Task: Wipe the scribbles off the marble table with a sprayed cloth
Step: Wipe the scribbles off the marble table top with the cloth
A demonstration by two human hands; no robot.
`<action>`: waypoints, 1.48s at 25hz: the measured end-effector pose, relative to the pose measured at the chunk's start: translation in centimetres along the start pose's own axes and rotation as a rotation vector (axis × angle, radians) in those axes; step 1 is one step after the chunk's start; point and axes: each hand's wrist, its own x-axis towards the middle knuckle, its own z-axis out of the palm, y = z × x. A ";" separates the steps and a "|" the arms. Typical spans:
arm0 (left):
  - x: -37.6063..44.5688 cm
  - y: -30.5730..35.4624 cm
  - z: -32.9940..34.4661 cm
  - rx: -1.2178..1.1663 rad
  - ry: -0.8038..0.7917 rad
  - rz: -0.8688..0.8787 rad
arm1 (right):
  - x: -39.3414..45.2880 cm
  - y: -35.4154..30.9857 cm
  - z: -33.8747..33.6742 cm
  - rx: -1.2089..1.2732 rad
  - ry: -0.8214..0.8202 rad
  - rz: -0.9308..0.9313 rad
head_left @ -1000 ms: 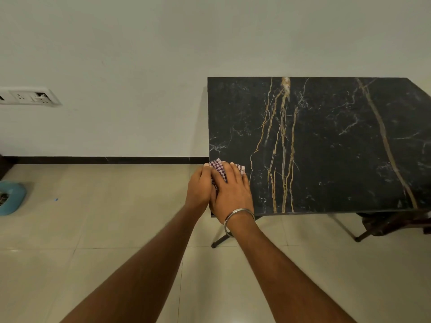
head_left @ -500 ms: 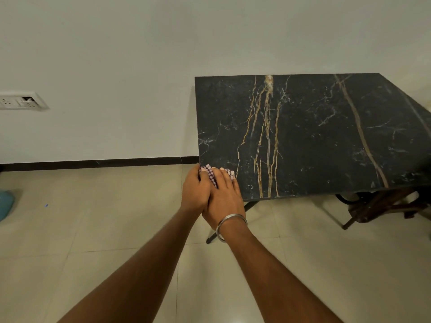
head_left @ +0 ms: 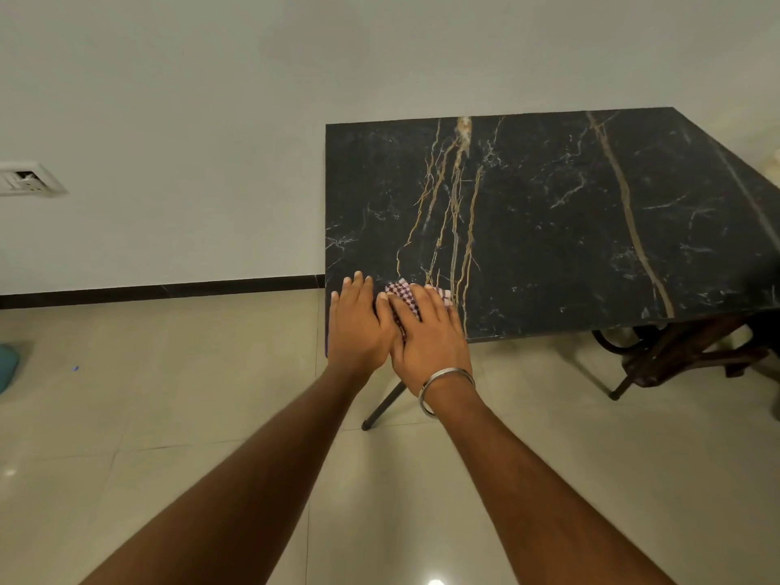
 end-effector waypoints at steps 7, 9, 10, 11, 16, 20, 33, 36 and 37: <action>0.4 1.3 1.4 0.120 0.022 0.065 | -0.1 7.9 -1.9 -0.039 0.039 0.062; 0.6 2.3 1.8 0.128 0.003 0.076 | -0.2 8.1 -2.1 -0.029 0.041 0.106; 0.6 2.8 2.0 0.129 -0.001 0.079 | -0.4 7.5 -2.0 -0.018 0.049 0.132; 0.7 3.2 2.0 0.131 -0.004 0.079 | -0.5 6.4 -1.9 -0.005 0.059 0.138; 1.1 3.3 2.1 0.201 -0.064 0.035 | -0.4 4.1 -0.8 0.021 0.038 -0.003; 1.0 5.7 3.9 0.177 -0.062 0.066 | -0.2 8.5 -2.0 0.005 -0.001 0.010; 0.6 17.1 11.4 0.215 -0.178 0.214 | -0.7 21.1 -5.3 -0.032 0.061 0.066; 0.7 19.8 12.5 0.277 -0.234 0.265 | -1.0 23.4 -6.2 -0.016 0.068 0.080; 0.8 20.6 12.8 0.293 -0.252 0.272 | -1.0 24.1 -6.5 -0.010 0.066 0.085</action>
